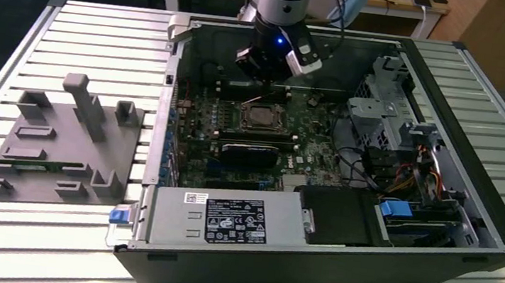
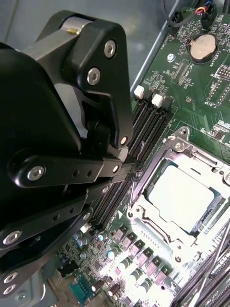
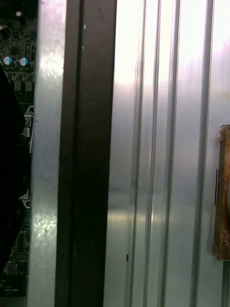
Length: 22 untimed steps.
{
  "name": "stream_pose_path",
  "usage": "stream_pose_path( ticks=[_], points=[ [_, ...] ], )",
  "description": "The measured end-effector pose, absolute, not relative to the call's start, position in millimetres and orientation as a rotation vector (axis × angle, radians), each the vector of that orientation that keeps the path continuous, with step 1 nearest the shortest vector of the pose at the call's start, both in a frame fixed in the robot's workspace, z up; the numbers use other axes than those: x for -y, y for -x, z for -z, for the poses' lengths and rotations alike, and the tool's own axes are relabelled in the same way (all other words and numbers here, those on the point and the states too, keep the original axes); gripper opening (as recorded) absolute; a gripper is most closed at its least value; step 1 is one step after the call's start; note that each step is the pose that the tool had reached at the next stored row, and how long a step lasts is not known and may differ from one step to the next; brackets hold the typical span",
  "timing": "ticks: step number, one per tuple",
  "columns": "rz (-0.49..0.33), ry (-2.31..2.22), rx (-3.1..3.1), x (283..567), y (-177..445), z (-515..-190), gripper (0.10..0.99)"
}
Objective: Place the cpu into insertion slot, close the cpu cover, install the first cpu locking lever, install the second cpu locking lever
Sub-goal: 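Install the first cpu locking lever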
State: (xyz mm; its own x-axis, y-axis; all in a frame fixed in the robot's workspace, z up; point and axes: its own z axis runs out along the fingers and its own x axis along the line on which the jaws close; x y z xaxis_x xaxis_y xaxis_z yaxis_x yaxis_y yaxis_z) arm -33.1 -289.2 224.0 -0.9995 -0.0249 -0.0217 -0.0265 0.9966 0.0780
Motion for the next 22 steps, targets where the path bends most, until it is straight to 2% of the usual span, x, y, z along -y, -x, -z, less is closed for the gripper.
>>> stream_pose_path(
  ticks=[22],
  points=[
    [-0.122,0.04,-3.118,288.7,25.0,-211.5,0.106]
  ],
)
